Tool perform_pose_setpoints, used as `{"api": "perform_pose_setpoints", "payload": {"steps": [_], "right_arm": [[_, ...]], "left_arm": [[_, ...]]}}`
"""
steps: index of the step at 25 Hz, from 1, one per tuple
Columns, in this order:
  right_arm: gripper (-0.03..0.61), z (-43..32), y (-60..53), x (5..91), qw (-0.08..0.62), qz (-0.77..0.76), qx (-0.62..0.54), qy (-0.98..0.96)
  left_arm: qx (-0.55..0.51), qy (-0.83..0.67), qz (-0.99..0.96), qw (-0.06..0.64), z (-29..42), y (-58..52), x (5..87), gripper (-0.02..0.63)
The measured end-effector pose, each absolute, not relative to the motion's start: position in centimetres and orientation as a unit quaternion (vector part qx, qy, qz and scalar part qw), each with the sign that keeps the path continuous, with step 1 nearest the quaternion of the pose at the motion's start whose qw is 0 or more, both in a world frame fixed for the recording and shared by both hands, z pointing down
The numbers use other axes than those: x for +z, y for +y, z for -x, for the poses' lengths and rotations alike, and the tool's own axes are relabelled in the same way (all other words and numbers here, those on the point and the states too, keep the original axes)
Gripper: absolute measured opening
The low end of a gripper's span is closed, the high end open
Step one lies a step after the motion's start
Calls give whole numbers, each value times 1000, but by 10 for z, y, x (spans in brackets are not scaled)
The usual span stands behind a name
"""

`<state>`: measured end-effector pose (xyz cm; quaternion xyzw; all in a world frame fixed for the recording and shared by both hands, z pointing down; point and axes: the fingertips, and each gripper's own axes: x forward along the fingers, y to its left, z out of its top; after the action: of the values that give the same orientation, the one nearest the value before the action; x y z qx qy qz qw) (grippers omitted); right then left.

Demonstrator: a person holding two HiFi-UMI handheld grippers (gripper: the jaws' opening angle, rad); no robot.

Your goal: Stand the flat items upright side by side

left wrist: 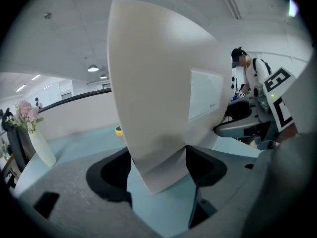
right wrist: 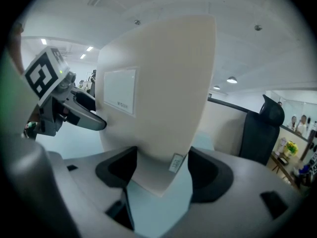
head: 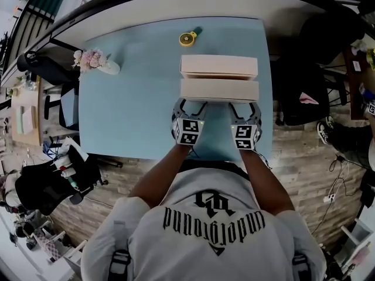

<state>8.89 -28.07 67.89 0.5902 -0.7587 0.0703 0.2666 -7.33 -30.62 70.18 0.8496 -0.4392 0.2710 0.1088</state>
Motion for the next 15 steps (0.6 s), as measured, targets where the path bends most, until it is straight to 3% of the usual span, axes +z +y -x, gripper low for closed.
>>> {"api": "perform_pose_setpoints", "payload": {"steps": [15], "right_arm": [[316, -89, -284, 686, 280, -579, 66, -763]], "left_arm": [[259, -442, -852, 108, 73, -312, 704, 357]]}}
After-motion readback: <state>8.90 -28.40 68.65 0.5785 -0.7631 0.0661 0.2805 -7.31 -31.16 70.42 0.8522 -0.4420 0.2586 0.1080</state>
